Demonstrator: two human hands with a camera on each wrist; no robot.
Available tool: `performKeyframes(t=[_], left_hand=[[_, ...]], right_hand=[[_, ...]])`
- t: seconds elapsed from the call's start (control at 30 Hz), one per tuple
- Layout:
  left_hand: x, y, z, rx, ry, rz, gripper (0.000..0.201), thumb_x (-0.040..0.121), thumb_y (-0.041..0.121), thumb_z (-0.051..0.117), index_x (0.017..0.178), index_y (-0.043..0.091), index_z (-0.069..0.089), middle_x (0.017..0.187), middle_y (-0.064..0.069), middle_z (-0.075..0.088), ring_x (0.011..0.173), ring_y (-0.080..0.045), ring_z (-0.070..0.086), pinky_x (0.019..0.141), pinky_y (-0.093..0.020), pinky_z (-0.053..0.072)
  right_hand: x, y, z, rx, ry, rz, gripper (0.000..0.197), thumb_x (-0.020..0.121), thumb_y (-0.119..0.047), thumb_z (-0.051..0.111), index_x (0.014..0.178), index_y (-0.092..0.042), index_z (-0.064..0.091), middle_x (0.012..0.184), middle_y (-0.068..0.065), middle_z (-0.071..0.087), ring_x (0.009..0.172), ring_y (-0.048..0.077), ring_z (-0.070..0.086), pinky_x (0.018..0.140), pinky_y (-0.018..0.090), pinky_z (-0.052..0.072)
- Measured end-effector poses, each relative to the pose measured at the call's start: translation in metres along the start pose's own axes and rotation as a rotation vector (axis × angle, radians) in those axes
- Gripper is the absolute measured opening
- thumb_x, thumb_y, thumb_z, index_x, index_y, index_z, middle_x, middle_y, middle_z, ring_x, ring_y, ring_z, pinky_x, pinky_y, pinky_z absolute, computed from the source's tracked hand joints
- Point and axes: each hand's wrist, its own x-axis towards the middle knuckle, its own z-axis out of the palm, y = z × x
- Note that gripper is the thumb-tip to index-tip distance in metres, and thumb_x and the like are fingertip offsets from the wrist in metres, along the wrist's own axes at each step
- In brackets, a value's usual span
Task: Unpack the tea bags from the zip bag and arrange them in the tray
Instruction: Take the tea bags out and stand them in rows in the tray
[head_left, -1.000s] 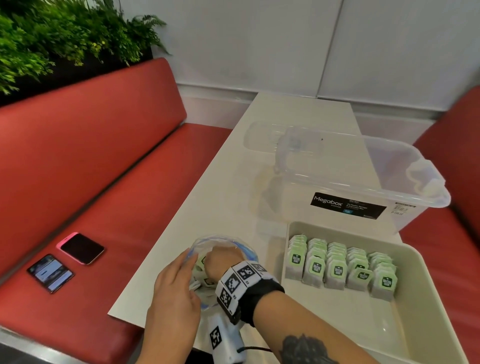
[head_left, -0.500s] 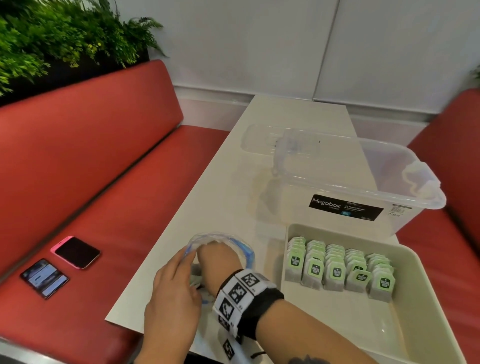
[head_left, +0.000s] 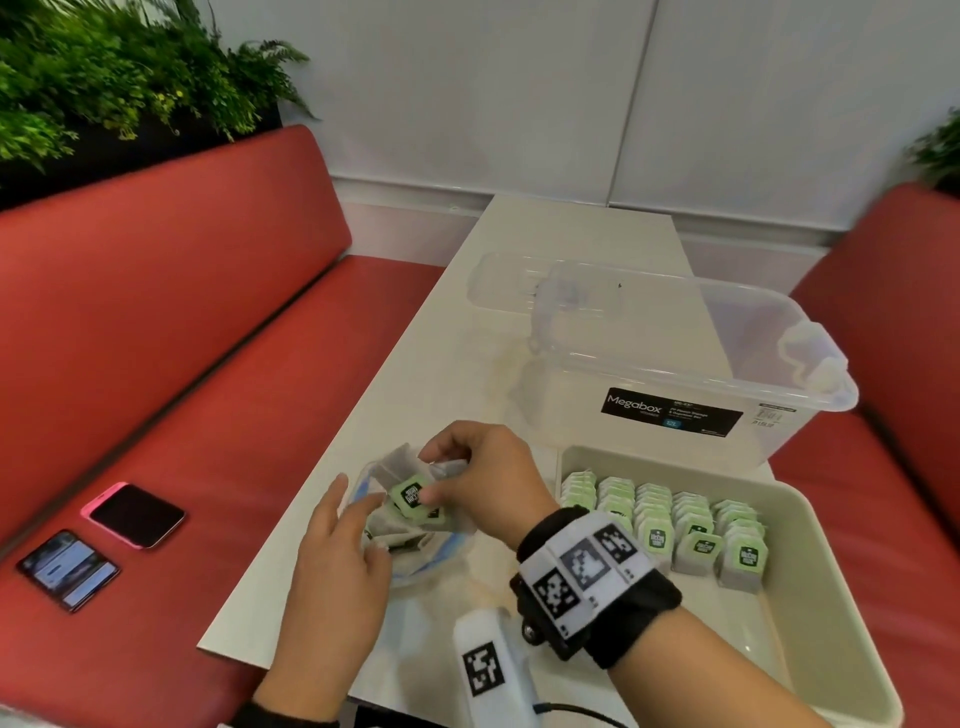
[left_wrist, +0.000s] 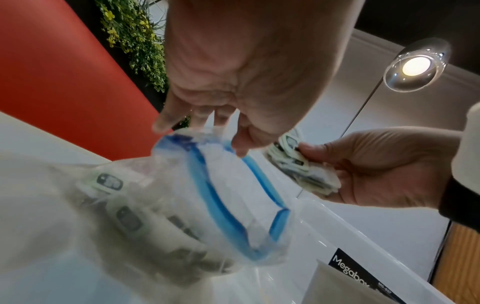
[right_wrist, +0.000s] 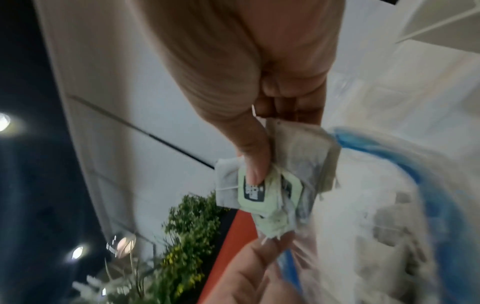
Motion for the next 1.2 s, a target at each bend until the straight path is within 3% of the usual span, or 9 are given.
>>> performKeyframes(t=[0.1,0.17,0.23,0.3,0.4,0.53,0.7,0.97,1.2], left_hand=[[-0.005,0.013,-0.004,-0.107,0.147,0.079,0.038,0.09,0.002,0.043,0.124,0.019,0.05,0.151,0.009,0.026,0.142,-0.007,0.015,0.108,-0.012,0.017],[-0.01,0.03,-0.01,-0.369,0.258,0.078,0.036,0.092,0.025,0.042,0.127,0.024,0.043,0.138,0.026,0.035,0.132,0.009,0.028,0.096,0.002,0.021],[-0.012,0.045,-0.012,-0.693,0.208,-0.04,0.045,0.085,0.049,0.045,0.127,0.032,0.04,0.132,0.027,0.043,0.125,0.007,0.041,0.096,-0.009,0.037],[-0.009,0.056,-0.008,-0.985,0.044,-0.224,0.052,0.083,0.06,0.052,0.123,0.028,0.044,0.127,0.006,0.056,0.112,-0.011,0.058,0.088,-0.034,0.051],[-0.006,0.068,-0.003,-1.236,-0.153,-0.39,0.045,0.082,0.042,0.05,0.118,0.015,0.053,0.114,-0.012,0.066,0.092,-0.025,0.067,0.064,-0.039,0.056],[-0.008,0.07,0.008,-1.285,-0.199,-0.389,0.029,0.089,0.024,0.047,0.115,0.015,0.058,0.108,-0.011,0.068,0.082,-0.019,0.07,0.051,-0.029,0.055],[-0.008,0.071,0.023,-1.357,-0.248,-0.425,0.022,0.093,0.02,0.041,0.107,0.02,0.059,0.095,-0.002,0.071,0.076,-0.012,0.071,0.048,-0.026,0.054],[-0.005,0.082,0.037,-1.537,-0.359,-0.474,0.032,0.079,0.026,0.047,0.106,0.012,0.057,0.095,-0.006,0.073,0.077,-0.016,0.071,0.054,-0.026,0.058],[-0.006,0.089,0.048,-1.544,-0.353,-0.487,0.032,0.079,0.023,0.05,0.108,0.011,0.059,0.102,-0.01,0.068,0.079,-0.016,0.071,0.053,-0.023,0.056]], right_hand=[[-0.001,0.0,-0.007,0.232,-0.037,0.065,0.033,0.063,0.005,0.08,0.071,-0.023,0.064,0.078,-0.002,0.065,0.074,0.013,0.061,0.075,0.032,0.057],[-0.005,-0.002,-0.012,0.347,-0.079,0.08,0.031,0.065,0.009,0.078,0.075,-0.017,0.064,0.077,0.001,0.065,0.069,0.015,0.062,0.068,0.029,0.057],[-0.01,-0.005,-0.016,0.422,-0.13,0.072,0.03,0.066,0.012,0.076,0.078,-0.013,0.064,0.078,0.003,0.065,0.068,0.015,0.062,0.063,0.024,0.056],[-0.017,-0.008,-0.019,0.446,-0.159,0.051,0.029,0.067,0.012,0.076,0.078,-0.013,0.065,0.079,0.004,0.065,0.069,0.016,0.062,0.064,0.024,0.056],[-0.025,-0.005,-0.024,0.312,-0.127,0.014,0.03,0.065,0.006,0.079,0.076,-0.019,0.066,0.079,0.0,0.065,0.072,0.016,0.06,0.072,0.031,0.054],[-0.037,0.003,-0.033,0.204,-0.118,0.031,0.017,0.075,-0.017,0.078,0.09,-0.016,0.07,0.083,0.001,0.067,0.075,0.013,0.059,0.076,0.034,0.053],[-0.046,0.01,-0.051,0.384,-0.126,0.136,0.024,0.098,-0.007,0.043,0.105,-0.007,0.065,0.089,0.008,0.064,0.073,0.015,0.06,0.066,0.022,0.054],[-0.056,0.022,-0.073,0.347,-0.079,0.117,0.039,0.079,0.012,0.062,0.097,-0.023,0.064,0.094,0.01,0.06,0.067,0.014,0.056,0.074,0.029,0.055],[-0.056,0.026,-0.086,0.42,-0.01,0.124,0.034,0.083,0.011,0.054,0.095,-0.018,0.066,0.085,0.008,0.062,0.064,0.01,0.057,0.065,0.026,0.054]])
